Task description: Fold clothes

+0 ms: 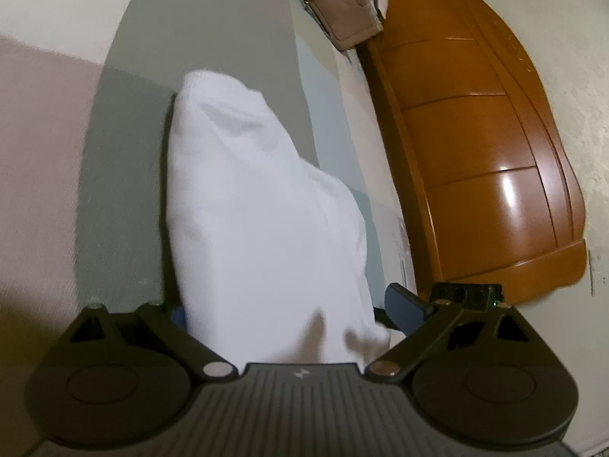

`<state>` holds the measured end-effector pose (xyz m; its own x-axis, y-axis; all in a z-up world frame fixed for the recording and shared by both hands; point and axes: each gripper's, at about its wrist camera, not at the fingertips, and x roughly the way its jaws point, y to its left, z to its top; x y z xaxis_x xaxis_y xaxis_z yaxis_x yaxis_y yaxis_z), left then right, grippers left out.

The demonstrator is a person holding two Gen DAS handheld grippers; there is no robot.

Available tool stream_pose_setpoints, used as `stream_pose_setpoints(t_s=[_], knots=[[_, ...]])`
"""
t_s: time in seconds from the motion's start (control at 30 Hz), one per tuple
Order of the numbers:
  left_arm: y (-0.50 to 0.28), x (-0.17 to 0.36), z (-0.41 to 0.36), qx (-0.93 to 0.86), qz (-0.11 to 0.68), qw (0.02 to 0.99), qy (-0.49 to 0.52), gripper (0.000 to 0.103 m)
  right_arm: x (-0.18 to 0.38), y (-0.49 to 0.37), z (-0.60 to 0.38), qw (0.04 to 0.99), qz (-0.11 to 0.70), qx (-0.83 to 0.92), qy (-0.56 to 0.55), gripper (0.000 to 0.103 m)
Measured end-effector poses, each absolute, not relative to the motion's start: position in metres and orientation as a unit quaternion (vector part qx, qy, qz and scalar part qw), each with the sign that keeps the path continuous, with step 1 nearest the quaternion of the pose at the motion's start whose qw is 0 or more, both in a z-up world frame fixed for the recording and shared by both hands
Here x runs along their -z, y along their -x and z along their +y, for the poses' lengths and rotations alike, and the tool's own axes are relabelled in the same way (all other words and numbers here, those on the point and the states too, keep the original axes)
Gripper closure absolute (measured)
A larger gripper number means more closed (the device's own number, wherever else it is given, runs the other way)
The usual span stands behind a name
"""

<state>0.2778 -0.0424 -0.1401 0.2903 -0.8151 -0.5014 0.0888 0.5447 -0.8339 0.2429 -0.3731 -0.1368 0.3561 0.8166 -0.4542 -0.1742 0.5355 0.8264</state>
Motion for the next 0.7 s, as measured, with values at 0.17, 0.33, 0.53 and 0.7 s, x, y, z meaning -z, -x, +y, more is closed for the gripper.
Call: stream_pose_setpoints(t_s=[0.17, 0.33, 0.53, 0.7], knots=[[-0.282, 0.14, -0.043, 0.317, 0.505, 0.73, 0.333, 0.028, 0.138, -0.255, -0.378, 0.747, 0.466, -0.326, -0.342, 0.014], [-0.279, 0.155, -0.021, 0.298, 0.513, 0.718, 0.364, 0.058, 0.156, -0.259, -0.404, 0.735, 0.472, -0.296, -0.387, 0.065], [-0.276, 0.139, -0.039, 0.278, 0.511, 0.749, 0.318, 0.065, 0.148, -0.244, -0.388, 0.774, 0.459, -0.265, -0.348, 0.067], [-0.276, 0.116, -0.059, 0.271, 0.502, 0.771, 0.284, 0.069, 0.127, -0.233, -0.378, 0.809, 0.436, -0.257, -0.3, 0.075]])
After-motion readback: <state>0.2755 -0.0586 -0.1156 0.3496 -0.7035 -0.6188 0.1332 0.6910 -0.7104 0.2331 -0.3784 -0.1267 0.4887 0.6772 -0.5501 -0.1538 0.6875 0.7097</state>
